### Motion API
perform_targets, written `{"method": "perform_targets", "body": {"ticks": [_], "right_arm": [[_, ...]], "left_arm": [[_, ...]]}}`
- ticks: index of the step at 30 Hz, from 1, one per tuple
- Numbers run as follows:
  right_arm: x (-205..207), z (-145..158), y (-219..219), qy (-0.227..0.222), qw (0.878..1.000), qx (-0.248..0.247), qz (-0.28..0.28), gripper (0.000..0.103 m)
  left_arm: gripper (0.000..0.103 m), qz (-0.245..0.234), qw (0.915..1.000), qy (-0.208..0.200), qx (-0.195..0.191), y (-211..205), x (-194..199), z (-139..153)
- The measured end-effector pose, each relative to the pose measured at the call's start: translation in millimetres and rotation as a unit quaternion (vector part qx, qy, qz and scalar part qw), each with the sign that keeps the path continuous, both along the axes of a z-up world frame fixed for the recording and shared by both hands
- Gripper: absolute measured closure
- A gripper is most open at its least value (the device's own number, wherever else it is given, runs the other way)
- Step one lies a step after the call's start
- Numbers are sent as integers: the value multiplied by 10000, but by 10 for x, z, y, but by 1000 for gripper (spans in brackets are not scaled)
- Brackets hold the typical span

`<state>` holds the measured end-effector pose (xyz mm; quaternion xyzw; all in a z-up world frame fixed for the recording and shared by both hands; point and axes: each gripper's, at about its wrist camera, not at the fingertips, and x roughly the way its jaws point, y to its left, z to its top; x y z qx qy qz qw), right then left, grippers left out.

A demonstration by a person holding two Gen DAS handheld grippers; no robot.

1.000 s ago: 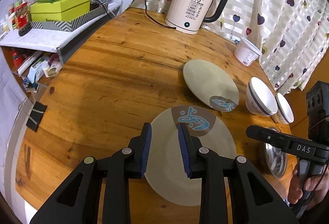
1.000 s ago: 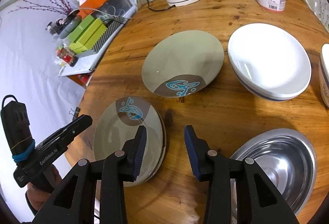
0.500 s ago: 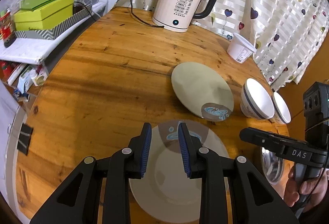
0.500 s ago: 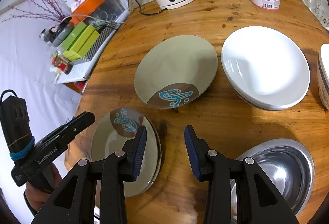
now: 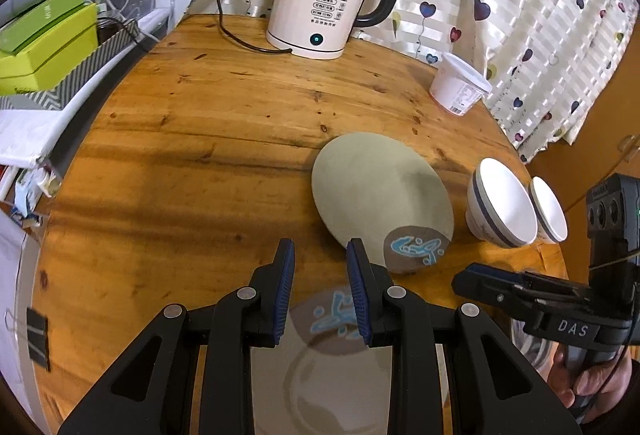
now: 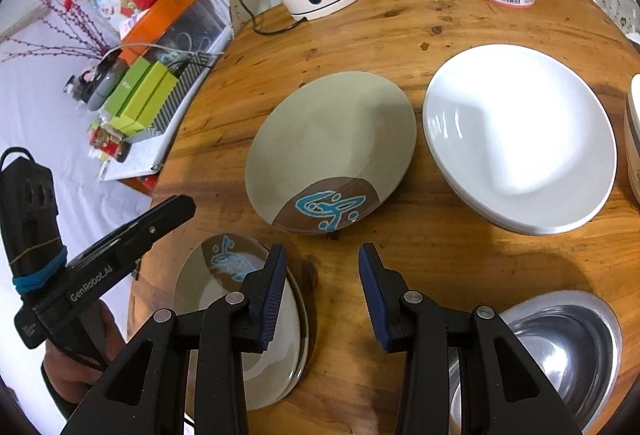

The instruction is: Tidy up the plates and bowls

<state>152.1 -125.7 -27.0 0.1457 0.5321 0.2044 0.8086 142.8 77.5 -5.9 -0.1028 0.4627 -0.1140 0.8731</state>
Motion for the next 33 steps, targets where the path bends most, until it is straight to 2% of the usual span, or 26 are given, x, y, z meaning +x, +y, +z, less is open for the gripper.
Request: {"method": "perform_targets", "body": {"ticks": [12, 33], "right_arm": [[132, -64, -1, 78, 9998, -13, -188, 65], [311, -165, 16, 189, 9989, -97, -419, 65]], "left_arm": [[75, -320, 9993, 183, -82, -72, 356, -128], [75, -481, 9974, 461, -258, -146, 727, -345]]}}
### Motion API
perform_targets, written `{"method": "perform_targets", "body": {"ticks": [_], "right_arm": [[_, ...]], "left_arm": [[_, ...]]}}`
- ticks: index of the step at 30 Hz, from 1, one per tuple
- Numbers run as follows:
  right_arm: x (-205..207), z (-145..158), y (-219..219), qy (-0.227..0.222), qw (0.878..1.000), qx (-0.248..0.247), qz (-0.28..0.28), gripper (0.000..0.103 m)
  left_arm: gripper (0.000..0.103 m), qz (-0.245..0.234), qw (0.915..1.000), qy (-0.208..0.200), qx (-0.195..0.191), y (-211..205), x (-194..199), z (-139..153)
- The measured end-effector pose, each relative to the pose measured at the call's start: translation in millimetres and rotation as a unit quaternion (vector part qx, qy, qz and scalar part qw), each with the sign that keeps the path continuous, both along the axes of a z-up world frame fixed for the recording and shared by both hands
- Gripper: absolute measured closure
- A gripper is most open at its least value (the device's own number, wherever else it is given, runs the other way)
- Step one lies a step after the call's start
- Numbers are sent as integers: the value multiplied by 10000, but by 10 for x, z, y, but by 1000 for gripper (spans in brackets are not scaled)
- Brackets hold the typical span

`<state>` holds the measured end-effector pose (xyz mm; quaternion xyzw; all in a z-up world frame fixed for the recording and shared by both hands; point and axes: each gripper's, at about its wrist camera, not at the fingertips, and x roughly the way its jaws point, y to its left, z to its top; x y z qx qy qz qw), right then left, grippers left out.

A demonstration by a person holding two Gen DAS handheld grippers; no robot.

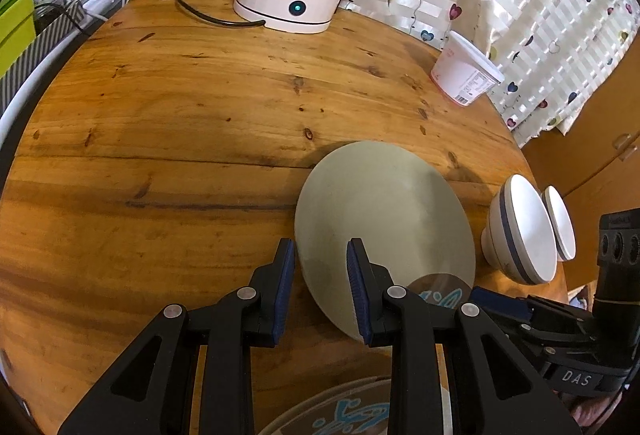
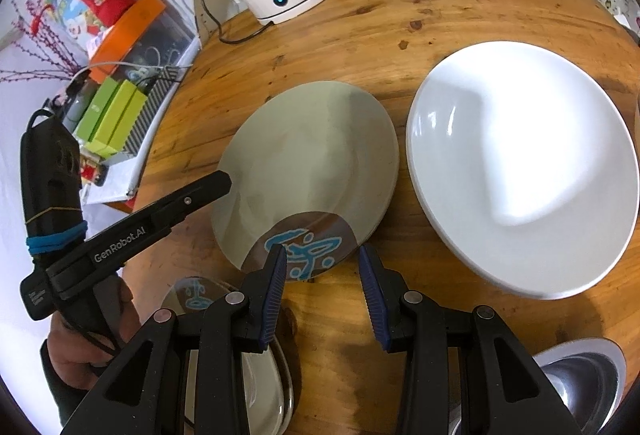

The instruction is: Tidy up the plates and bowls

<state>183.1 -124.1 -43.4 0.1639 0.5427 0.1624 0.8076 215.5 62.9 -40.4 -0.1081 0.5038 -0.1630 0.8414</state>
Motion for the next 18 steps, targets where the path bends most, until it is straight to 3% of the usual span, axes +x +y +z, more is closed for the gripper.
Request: {"method": "perform_targets", "body": {"ticks": [11, 18], "right_arm": [[72, -64, 2, 97, 9998, 1, -143, 65], [86, -73, 14, 63, 9998, -20, -173, 73]], "left_arm": [[75, -84, 9999, 66, -2, -8, 69, -91], [75, -145, 9998, 1, 97, -25, 48, -87]]}}
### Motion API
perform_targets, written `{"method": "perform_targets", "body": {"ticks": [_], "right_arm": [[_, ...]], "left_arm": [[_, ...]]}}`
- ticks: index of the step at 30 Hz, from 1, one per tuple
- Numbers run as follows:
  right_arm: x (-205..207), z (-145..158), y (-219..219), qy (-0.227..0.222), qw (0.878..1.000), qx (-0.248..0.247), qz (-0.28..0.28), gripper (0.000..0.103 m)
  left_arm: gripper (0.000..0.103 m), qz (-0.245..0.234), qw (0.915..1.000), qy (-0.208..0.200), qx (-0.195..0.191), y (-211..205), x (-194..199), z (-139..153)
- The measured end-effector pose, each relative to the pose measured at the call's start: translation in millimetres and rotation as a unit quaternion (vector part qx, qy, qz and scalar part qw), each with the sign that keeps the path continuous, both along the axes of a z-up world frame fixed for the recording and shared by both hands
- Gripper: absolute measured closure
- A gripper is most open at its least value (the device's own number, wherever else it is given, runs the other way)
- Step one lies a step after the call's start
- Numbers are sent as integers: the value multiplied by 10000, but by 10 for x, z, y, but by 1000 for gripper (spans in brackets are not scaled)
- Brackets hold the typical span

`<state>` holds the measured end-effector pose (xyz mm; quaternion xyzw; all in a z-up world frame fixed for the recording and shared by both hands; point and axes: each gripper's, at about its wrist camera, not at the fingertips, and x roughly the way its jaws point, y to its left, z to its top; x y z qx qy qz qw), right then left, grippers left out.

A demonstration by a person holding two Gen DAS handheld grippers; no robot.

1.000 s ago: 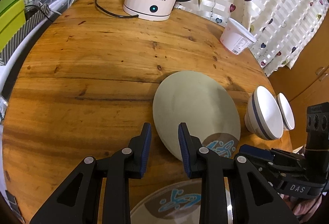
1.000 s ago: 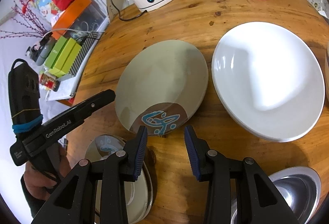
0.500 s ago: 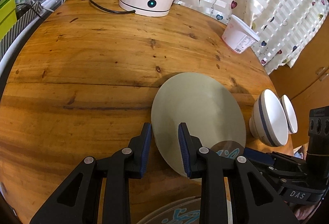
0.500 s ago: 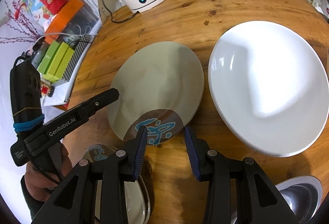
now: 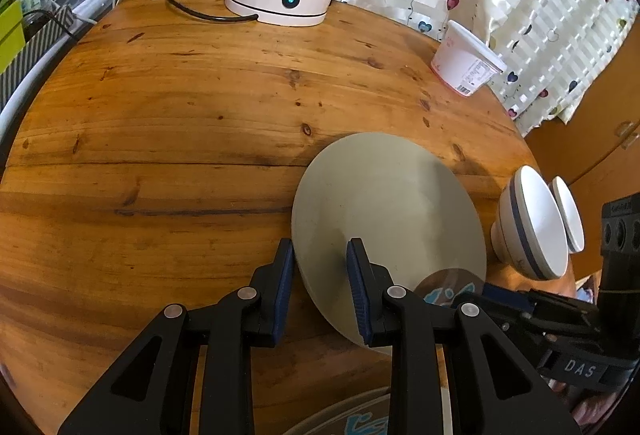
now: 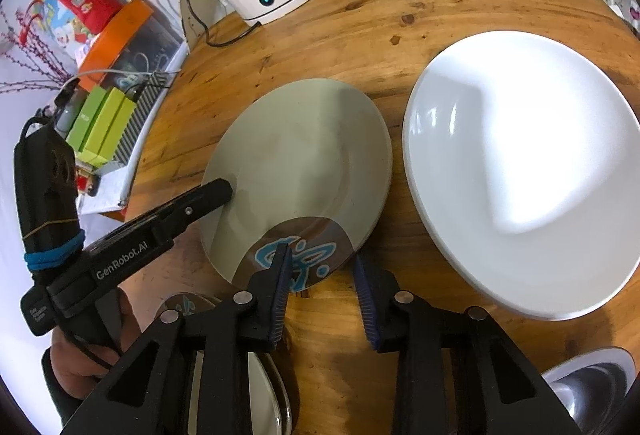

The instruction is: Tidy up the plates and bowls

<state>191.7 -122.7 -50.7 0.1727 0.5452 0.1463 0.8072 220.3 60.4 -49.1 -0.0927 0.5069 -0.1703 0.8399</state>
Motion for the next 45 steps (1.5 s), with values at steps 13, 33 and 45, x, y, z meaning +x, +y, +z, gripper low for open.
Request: {"method": "perform_targets", "body": {"ticks": [13, 33, 45], "right_arm": [[-15, 43, 53, -107, 9999, -12, 115, 74], [-151, 206, 105, -316, 9989, 20, 351, 74], [-344, 283, 153, -408, 9974, 27, 586, 74]], "left_arm": [[75, 96, 9999, -60, 69, 59, -134, 59], [75, 368, 9990, -241, 28, 152, -436, 251], [75, 598, 9976, -341, 16, 226, -792, 340]]}}
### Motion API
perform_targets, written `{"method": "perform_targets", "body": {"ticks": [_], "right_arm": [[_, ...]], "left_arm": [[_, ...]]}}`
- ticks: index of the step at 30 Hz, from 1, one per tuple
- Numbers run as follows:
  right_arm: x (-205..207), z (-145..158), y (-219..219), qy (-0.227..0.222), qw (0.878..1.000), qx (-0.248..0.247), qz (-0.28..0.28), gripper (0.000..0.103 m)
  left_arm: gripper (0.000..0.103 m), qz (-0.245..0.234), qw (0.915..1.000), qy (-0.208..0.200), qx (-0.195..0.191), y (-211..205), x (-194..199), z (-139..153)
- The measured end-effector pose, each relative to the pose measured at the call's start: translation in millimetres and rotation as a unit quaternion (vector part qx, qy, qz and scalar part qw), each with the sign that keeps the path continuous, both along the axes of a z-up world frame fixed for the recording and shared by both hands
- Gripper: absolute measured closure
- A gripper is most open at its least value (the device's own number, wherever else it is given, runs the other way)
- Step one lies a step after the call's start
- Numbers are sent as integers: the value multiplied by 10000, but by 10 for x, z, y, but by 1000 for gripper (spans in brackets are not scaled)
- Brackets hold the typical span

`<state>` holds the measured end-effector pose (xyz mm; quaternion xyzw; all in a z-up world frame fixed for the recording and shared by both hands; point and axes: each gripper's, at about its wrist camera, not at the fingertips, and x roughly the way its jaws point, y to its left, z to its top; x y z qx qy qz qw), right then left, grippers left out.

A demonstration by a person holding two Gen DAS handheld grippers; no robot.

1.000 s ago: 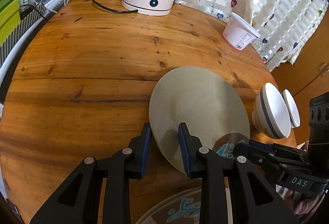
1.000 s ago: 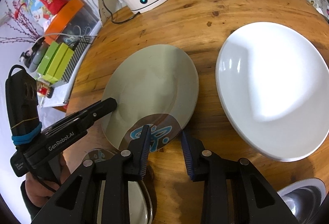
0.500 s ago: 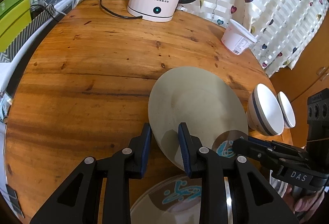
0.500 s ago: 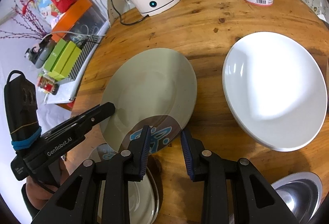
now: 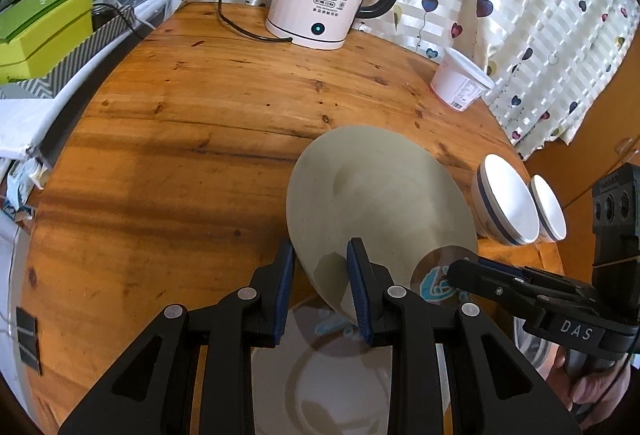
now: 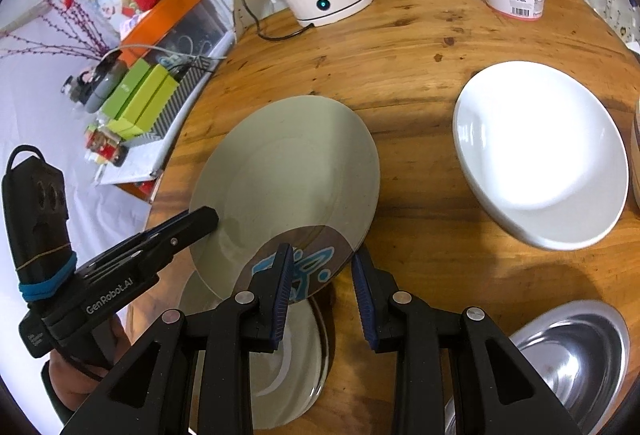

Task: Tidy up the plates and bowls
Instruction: 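Carry the lifted plate over the plate stack and lower it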

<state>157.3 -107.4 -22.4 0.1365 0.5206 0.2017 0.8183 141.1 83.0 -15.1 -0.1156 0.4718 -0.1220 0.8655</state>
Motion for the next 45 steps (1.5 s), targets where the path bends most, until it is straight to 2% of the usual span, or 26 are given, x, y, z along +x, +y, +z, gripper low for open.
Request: {"method": "perform_targets", "body": {"ticks": [33, 45], "right_arm": [[-543, -22, 163, 61, 9980, -148, 606, 74], [-635, -72, 196, 146, 9968, -161, 768, 74]], "left_arm": [[75, 618, 9980, 16, -83, 120, -904, -60], [75, 780, 9969, 52, -16, 108, -1096, -96]]}}
